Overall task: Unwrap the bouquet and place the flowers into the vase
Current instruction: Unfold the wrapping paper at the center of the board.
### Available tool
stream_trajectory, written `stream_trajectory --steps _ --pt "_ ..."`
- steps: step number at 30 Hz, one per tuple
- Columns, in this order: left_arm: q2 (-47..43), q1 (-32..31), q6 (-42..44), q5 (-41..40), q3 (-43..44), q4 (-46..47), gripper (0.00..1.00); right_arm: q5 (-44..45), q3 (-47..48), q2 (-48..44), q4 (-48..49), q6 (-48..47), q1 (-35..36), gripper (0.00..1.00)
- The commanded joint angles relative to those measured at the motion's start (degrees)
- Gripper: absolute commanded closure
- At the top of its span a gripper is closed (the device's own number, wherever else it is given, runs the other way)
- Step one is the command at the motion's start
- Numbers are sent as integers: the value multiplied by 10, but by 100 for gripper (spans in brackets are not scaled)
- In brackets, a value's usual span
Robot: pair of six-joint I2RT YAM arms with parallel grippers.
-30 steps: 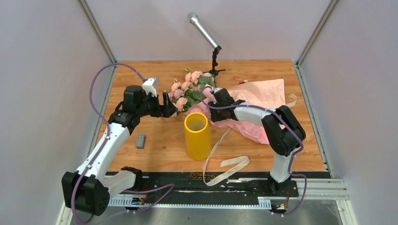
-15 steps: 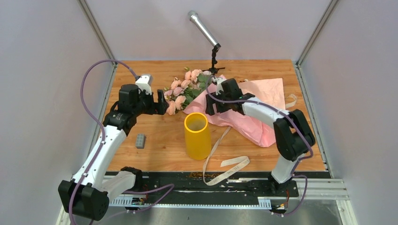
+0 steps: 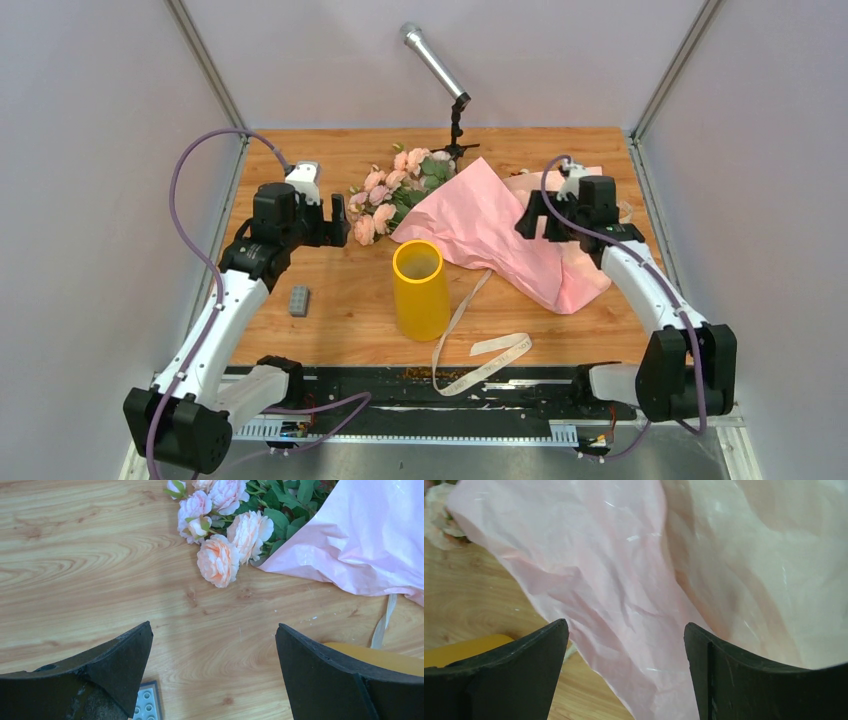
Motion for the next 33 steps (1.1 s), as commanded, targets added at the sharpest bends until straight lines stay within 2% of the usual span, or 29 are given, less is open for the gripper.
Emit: stream_trajectory --steps 1,4,7,12,23,26,30,33 --pt "-18 3 14 -6 -9 6 0 -22 -57 -35 -23 28 -77 14" --pt "-21 3 14 -6 -11 6 0 -38 -85 -40 -15 37 -136 15" --pt "-22 3 13 -5 -12 6 0 -64 -99 -31 -3 38 -164 16" --pt "-22 3 13 -1 -14 5 0 -62 -102 -10 6 33 -168 20" --pt "-25 3 13 1 -17 5 0 -48 -91 28 27 34 -168 35" --pt "-26 3 12 3 -17 5 0 -65 -85 34 32 29 -168 46" --pt "-26 3 12 3 -18 5 0 -101 -87 19 36 22 -168 66" --pt "-27 3 12 5 -18 6 0 -123 -97 -10 36 23 -166 84"
